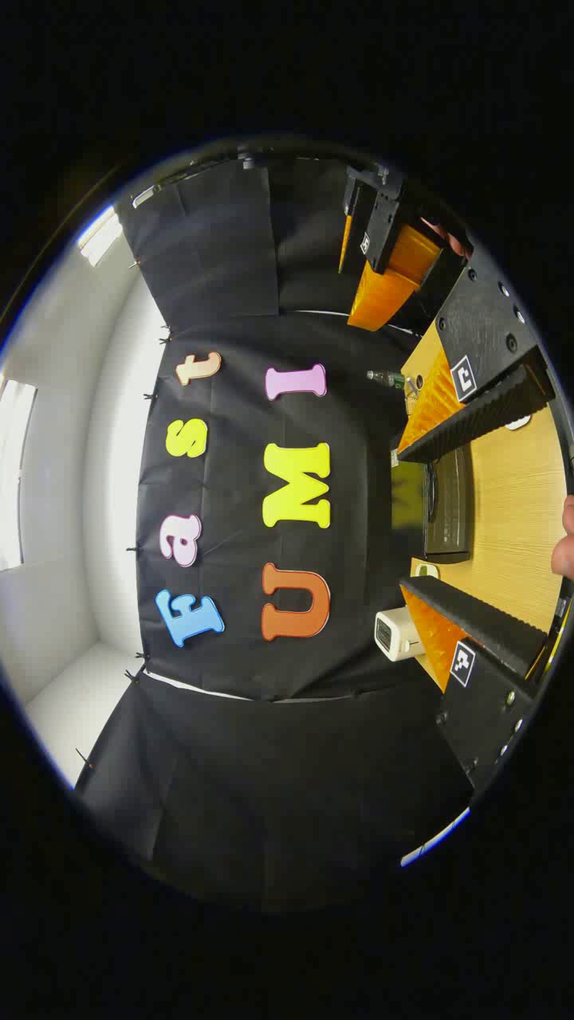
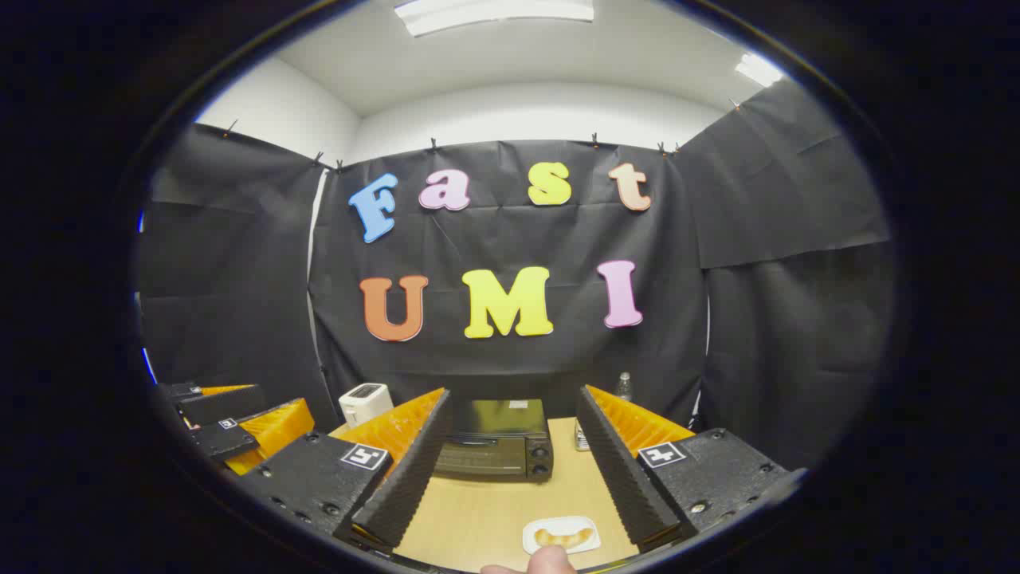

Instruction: Open the electric oven with the left hand, put the food in, and close the electric oven.

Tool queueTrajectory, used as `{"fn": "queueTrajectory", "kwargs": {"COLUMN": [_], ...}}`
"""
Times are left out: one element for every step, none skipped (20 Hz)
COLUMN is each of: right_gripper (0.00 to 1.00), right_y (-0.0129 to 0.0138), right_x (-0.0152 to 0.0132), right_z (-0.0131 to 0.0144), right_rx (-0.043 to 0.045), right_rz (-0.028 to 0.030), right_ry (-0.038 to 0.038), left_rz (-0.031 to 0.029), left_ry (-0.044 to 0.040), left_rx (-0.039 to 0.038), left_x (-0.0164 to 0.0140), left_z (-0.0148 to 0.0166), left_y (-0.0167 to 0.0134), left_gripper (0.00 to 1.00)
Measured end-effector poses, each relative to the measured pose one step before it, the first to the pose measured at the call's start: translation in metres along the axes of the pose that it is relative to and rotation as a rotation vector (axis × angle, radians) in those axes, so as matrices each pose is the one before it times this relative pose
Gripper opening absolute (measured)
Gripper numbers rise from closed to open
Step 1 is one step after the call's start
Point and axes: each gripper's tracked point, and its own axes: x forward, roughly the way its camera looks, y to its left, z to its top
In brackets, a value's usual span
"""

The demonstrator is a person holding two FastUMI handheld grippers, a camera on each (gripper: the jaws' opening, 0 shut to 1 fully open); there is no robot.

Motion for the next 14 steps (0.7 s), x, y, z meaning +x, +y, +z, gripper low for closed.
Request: {"fn": "queueTrajectory", "kwargs": {"right_gripper": [0.96,0.96,0.96,0.96,0.96,0.96,0.96,0.96,0.96,0.96,0.96,0.96,0.96,0.96], "right_y": [0.00095,-0.0003,0.00022,0.00118,0.00052,0.00076,0.00104,0.00103,-0.00014,-0.00071,0.00066,0.00178,0.00177,0.00251], "right_x": [0.00088,0.00009,0.00104,0.00066,0.00024,-0.00131,0.00006,-0.00013,-0.00059,-0.00048,-0.00025,0.00154,0.00125,0.0006], "right_z": [0.00044,0.00111,0.00148,-0.00011,0.00121,-0.00015,-0.00087,-0.00252,-0.00022,0.00056,0.00055,-0.00113,-0.00057,-0.00114], "right_rx": [0.00346,0.00236,0.00045,-0.0003,-0.00114,-0.00084,0.0001,-0.00393,-0.00481,-0.00317,-0.00066,-0.00006,0.00089,0.00201], "right_rz": [-0.00018,-0.00203,-0.00029,0.00044,-0.00017,0.00184,0.00148,0.00218,-0.00148,-0.00122,0.0019,0.00098,0.00411,0.00328], "right_ry": [0.00034,-0.00361,-0.00204,-0.0016,-0.00212,0.00005,0.00335,0.00532,0.00251,-0.00185,-0.00087,0.00213,0.00415,0.00418], "left_rz": [-0.0004,0.0018,0.00226,0.00295,0.00425,0.00374,0.00233,0.00248,0.00561,0.00673,0.00648,0.00891,0.00311,0.00116], "left_ry": [-0.00134,-0.00449,-0.00511,0.00027,-0.00201,-0.00043,0.00354,0.00317,0.00448,0.00534,0.00412,0.00245,0.00066,0.00078], "left_rx": [-0.00542,-0.00268,0.00119,0.00192,0.00055,-0.00145,-0.00213,-0.00154,0.00183,0.00283,0.00272,0.00089,-0.00524,-0.00665], "left_x": [-0.00097,-0.00016,-0.00028,0.00032,-0.00027,-0.00049,0.00027,-0.00065,0.00178,0.00002,0.00028,-0.00249,0.00013,-0.00025], "left_z": [0.00105,0.00164,0.00182,0.00092,-0.00027,0.00118,-0.00059,-0.00191,-0.00174,-0.00241,-0.00102,-0.00051,0.00053,-0.00142], "left_y": [0.00034,0.00065,0.00069,0.00072,0.00102,0.00084,0.00024,0.00041,0.0035,0.00343,0.00148,0.00277,0.00149,0.00103], "left_gripper": [0.93,0.93,0.93,0.93,0.93,0.93,0.93,0.93,0.93,0.93,0.93,0.93,0.93,0.93]}}
